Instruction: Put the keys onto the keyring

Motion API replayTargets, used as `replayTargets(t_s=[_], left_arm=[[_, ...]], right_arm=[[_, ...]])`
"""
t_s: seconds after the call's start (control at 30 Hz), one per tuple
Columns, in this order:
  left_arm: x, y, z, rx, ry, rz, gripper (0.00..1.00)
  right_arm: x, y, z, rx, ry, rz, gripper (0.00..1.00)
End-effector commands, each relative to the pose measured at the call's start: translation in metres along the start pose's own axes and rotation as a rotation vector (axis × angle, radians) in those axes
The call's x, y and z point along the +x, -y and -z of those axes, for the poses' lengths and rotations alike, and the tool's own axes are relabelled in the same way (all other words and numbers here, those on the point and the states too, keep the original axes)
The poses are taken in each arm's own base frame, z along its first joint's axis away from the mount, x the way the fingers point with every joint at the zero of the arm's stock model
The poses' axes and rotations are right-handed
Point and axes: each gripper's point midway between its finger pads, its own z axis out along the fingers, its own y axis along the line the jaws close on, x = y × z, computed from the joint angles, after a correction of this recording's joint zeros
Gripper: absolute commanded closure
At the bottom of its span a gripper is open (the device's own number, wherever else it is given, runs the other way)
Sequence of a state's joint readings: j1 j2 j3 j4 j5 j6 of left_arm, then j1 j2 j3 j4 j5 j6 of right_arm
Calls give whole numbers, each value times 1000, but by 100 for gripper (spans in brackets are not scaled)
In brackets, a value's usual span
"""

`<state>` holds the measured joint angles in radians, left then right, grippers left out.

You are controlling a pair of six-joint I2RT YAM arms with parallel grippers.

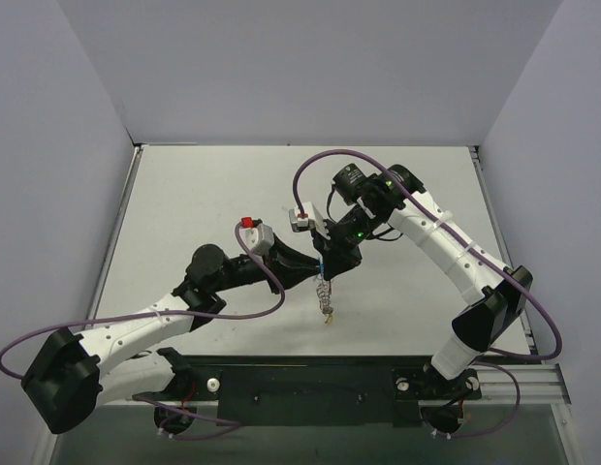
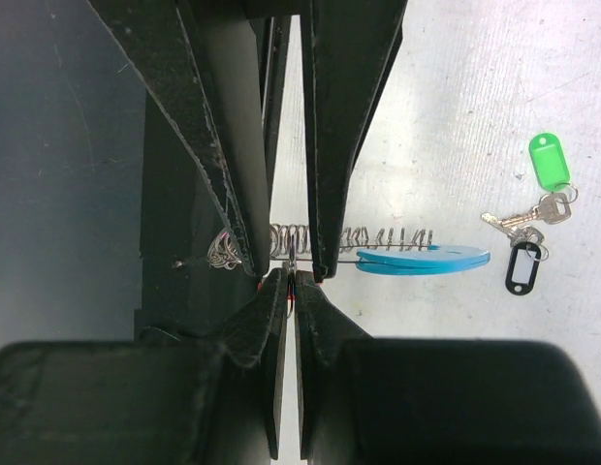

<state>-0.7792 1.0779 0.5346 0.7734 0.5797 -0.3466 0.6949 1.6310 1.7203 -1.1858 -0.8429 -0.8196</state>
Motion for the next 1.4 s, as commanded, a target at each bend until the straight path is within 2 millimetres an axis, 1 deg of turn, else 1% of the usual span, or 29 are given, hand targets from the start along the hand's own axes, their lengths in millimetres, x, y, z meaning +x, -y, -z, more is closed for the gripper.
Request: replayTargets(t_s=[0.0,0.07,0.27,0.37,0.47,0.73,0.83,0.87,0.9,1.07,1.17,1.2,1.23,1.27,1.3,1.37], left_arm=[[-10,5,-6,42,-19,-47,69],[-5,4,-6,38,-44,-44,69],[3,0,-8,28,-87,-46,70],[2,1,-8,29,-89,-50,71],[6,1,-9,32,-100,-45,72],[9,2,-12,46,-126,-41,78],[10,2,-12,53,-136,-37,86],[10,3,-13,59,-137,-38,96],[9,3,-13,59,-136,-38,100],[9,2,-12,47,-133,-52,100],[6,2,-9,22,-111,-78,100],[5,3,-8,18,-106,-82,100],[4,2,-6,5,-97,-87,100],[3,3,-5,2,-88,-87,100],[2,1,-2,-14,-72,-91,100],[-2,2,2,-29,-33,-89,100]], right_arm=[[-9,-11,5,-26,19,11,100],[-9,-10,6,-26,19,9,100],[-9,-10,5,-29,18,6,100],[-9,-10,6,-27,19,6,100],[-9,-10,5,-29,20,7,100],[-9,-10,5,-30,19,6,100],[-9,-10,6,-29,20,5,100],[-9,-11,5,-30,21,7,100],[-8,-11,5,-32,20,5,100],[-9,-12,6,-28,23,7,100],[-9,-12,8,-20,24,4,100],[-9,-13,8,-20,27,8,98],[-9,-14,9,-17,29,5,90],[-9,-15,9,-16,30,7,87],[-8,-16,9,-16,33,6,81],[-7,-16,10,-13,35,4,76]])
